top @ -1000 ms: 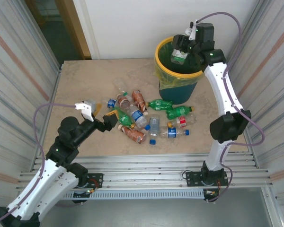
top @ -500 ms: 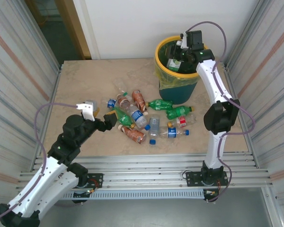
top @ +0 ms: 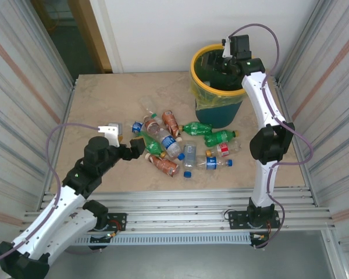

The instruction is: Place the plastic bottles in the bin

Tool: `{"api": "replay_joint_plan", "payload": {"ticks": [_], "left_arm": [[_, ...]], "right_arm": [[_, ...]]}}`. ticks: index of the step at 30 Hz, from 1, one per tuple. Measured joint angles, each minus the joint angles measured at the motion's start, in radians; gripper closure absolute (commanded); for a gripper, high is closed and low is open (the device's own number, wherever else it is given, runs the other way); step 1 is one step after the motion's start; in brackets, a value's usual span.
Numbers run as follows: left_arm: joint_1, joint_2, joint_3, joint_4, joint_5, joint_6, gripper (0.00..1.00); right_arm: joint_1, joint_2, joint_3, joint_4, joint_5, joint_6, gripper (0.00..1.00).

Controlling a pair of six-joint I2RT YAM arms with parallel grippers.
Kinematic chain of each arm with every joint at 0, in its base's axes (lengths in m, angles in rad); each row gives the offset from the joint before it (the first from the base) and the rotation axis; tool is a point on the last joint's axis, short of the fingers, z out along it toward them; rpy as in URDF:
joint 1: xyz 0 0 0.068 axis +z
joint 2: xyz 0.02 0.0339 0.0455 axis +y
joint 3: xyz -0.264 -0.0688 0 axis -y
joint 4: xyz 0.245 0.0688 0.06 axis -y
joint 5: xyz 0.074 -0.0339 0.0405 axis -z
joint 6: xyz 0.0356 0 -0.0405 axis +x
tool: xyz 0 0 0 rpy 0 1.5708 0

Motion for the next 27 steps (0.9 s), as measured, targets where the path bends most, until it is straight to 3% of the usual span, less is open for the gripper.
{"api": "replay_joint_plan", "payload": {"ticks": [10,23,27], "left_arm": [[0.000,0.029,0.008,-0.032,-0.050,-0.018,0.01],[0.003,0.066,0.017,-0.087,-0.147,-0.096,0.01],[0.047,0.075,0.017,-0.079,-0.130,-0.115,0.01]], "right_arm": [[-0.006,-0.017,0.016,-0.056,0.039,-0.001,0.08],[-0.002,-0.159,0.029,-0.172,0.184,-0.001,0.01],[0.022,-0.203,0.018,-0.208,0.259,-0.021,0.02]]}}
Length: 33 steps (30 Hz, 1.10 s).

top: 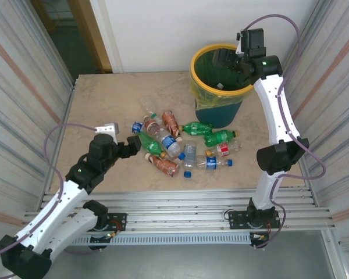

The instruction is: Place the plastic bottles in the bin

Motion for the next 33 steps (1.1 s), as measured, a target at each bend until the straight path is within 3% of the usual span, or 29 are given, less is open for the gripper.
{"api": "replay_joint_plan", "payload": {"ticks": [6,16,33], "left_arm": [[0.130,0.068,0.000,0.015,0.081,-0.028,0.01],[0.219,0.229,0.010,0.068,0.150,-0.029,0.01],[0.230,0.687,0.253,0.092,0.205,-0.034,0.04]], "right_arm": [[0.054,-0.180,-0.160,-0.020,0.106,-0.031,0.02],[0.100,-0.519,-0.544,0.007,0.216,-0.021,0.02],[0.150,-0.704,-0.820,-0.021,0.266,0.084,0.02]]}}
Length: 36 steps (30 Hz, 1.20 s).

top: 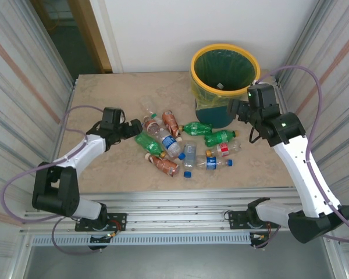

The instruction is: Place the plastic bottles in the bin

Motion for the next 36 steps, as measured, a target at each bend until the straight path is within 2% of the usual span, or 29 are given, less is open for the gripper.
{"api": "replay_joint_plan", "payload": {"ticks": [6,15,24,32,36], "left_arm": [[0.004,0.080,0.068,-0.017,-0.024,-0.048,0.04],[0.013,0.162,0.125,-0.021,-0.065,-0.193,0.15],[0.013,0.239,0.132,-0.014,-0.074,-0.339,0.17],[0.013,0.312,0.158,0.002,-0.063,-0.396,0.17],[0.013,0.341,0.181,0.016,-0.057,-0.410,0.22]], "right_arm": [[0.009,0.017,-0.034,0.011,-0.009,0.020,0.02],[0.010,0.023,-0.060,0.046,-0.031,0.027,0.02],[0.010,0.033,-0.060,0.060,-0.053,0.027,0.02],[0.010,0.043,-0.060,0.075,-0.074,0.027,0.02],[0.008,0.043,-0.060,0.075,-0.081,0.027,0.02]]}}
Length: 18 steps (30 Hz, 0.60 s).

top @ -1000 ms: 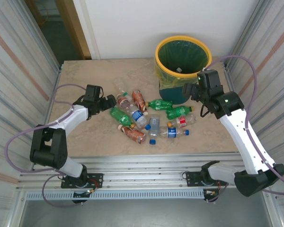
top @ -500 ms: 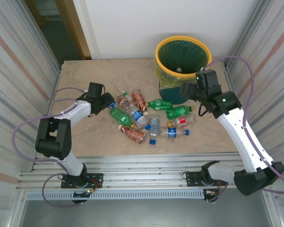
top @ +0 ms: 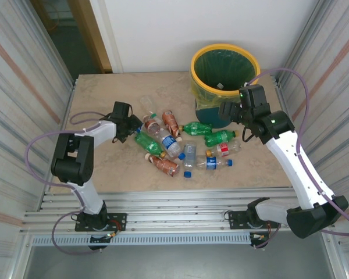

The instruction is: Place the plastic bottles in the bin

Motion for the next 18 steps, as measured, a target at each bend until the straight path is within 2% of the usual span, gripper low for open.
{"api": "replay_joint_plan", "payload": {"ticks": [10,18], "left_arm": [[0.000,0.074,0.062,0.023,0.012,-0.003,0.24],[0.000,0.112,0.106,0.015,0.012,0.004,0.35]], "right_arm": [[-0.014,0.000,0.000,0.000,-0.003,0.000,0.02],[-0.018,0.000,0.000,0.006,-0.021,0.003,0.02]]}}
